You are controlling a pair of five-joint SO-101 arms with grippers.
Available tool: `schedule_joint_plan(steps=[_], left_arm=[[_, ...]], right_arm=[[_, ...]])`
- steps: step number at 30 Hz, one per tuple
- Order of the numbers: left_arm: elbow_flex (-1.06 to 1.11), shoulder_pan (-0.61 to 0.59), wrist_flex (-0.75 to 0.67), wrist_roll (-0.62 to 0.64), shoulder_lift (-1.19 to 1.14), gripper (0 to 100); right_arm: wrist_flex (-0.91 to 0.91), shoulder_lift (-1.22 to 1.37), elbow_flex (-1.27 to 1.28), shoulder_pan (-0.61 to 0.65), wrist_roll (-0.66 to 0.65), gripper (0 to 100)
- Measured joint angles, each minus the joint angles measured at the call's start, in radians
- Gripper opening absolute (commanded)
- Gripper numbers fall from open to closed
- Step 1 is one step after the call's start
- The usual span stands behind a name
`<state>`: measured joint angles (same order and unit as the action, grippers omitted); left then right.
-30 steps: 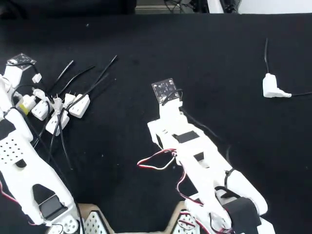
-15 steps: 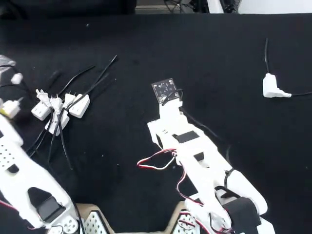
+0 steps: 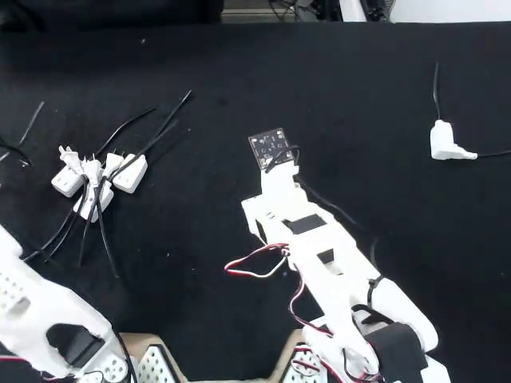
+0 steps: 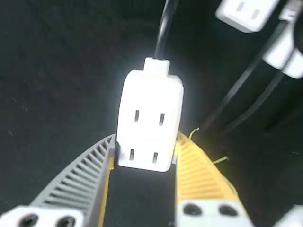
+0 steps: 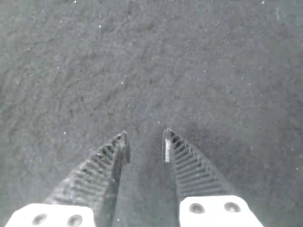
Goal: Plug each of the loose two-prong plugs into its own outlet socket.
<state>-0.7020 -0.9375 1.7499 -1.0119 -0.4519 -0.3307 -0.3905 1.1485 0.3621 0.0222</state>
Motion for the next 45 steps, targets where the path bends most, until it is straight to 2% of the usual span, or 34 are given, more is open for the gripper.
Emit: schedule_joint_plan(steps=[5,10,13,18,22,24,31,35,38,45], left_arm=[[0.292,0.040,0.000,0.110,0.245,3],[0.575,0.175,0.000,0.259,0.480,3],[0.707,0.313,0.000,0.388,0.592,3],[0.833,0.612,-0.012,0.611,0.687,3],[0.875,0.827,-0.075,0.726,0.695,3],[0.919,0.896,-0.143,0.769,0.690,3],[1.111,1.005,-0.416,0.855,0.605,4],[1.209,1.056,-0.568,0.859,0.562,16],[1.227,1.062,-0.603,0.861,0.554,25],[1.223,1.060,-0.580,0.858,0.557,26]], right_arm=[[0.000,0.000,0.000,0.000,0.000,11.6],[-0.035,0.000,0.000,-0.003,0.000,11.6],[-0.078,0.000,0.000,-0.068,0.012,11.6],[-0.101,0.000,0.000,-0.203,0.110,11.6],[-0.101,0.000,0.000,-0.253,0.130,11.6],[-0.101,0.000,0.000,-0.255,0.133,11.6],[-0.101,0.000,0.000,-0.258,0.133,11.6],[-0.101,0.000,-0.015,-0.258,0.133,11.6],[-0.101,0.000,-0.023,-0.256,0.133,11.6],[-0.101,0.000,-0.023,-0.256,0.133,11.6]])
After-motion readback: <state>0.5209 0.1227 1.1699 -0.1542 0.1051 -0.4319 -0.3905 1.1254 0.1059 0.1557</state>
